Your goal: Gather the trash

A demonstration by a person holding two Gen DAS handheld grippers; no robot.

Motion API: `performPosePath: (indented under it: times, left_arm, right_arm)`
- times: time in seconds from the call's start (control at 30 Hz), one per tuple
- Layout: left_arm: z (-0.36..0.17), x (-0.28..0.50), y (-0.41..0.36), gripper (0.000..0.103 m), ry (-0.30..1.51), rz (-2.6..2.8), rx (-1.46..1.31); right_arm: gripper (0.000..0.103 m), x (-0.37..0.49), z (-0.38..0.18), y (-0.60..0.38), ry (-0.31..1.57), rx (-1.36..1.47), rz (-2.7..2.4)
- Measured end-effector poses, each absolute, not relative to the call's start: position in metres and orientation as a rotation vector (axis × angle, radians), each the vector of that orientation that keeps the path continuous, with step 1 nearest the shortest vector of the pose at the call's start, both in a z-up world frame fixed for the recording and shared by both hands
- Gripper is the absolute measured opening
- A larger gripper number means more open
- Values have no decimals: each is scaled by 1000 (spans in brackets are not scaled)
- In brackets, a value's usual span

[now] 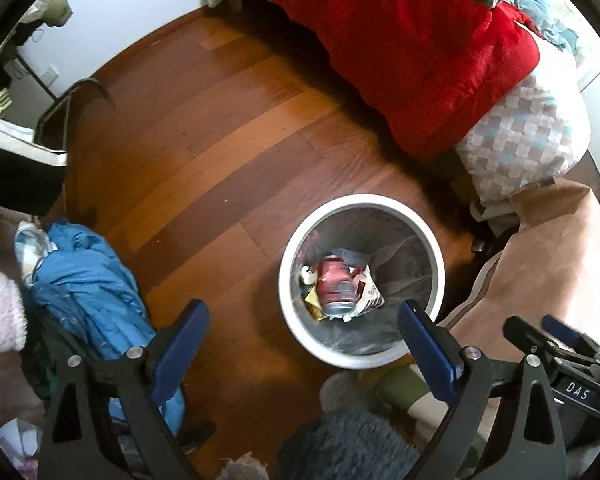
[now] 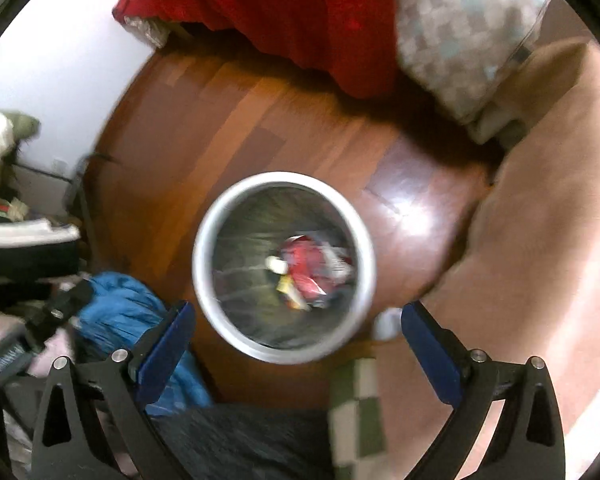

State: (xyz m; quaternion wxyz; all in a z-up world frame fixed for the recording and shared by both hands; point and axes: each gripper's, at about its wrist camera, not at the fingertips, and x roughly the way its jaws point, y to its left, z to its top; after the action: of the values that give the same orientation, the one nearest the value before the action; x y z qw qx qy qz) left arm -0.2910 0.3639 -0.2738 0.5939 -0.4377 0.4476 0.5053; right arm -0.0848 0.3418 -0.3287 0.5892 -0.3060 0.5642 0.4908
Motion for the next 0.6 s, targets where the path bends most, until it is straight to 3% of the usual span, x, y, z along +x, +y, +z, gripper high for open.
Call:
performPosePath:
  times: [0.23,0.6]
  left_arm:
    - [-246,-294,330,96,1038,1175,-963]
    - [-171,-288,288,96,970,1132,-881]
  right_arm:
    - [103,-99,-302,308,1202,-830,1128]
    - [103,-120,-218,264,1169,-733,1249]
